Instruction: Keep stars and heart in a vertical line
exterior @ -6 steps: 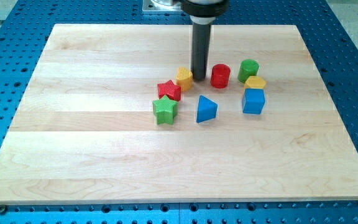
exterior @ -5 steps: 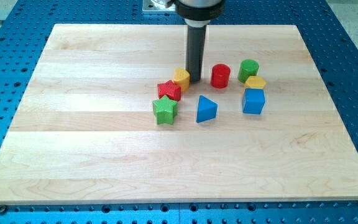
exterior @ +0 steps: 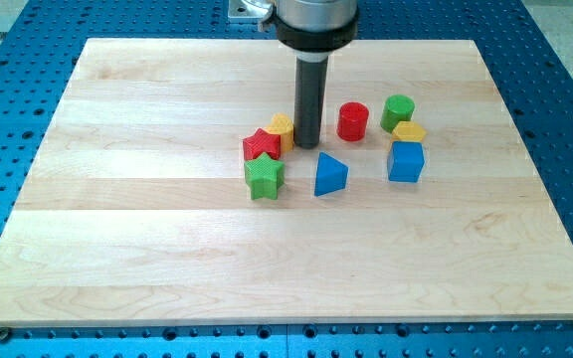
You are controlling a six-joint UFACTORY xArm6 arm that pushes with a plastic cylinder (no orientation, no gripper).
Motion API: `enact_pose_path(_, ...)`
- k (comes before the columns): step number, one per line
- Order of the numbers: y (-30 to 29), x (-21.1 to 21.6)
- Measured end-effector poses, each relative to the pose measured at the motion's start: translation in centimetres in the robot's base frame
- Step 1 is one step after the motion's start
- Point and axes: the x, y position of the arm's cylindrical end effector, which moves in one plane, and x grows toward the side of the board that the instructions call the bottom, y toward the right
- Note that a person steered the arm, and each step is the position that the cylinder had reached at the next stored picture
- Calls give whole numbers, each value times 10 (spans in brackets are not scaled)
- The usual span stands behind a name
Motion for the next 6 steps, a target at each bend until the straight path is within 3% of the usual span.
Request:
enact_pose_path(1,1,-4)
enact_pose_path(2,-48,42)
enact_pose_path(5,-61,12)
enact_pose_path(6,-113,9)
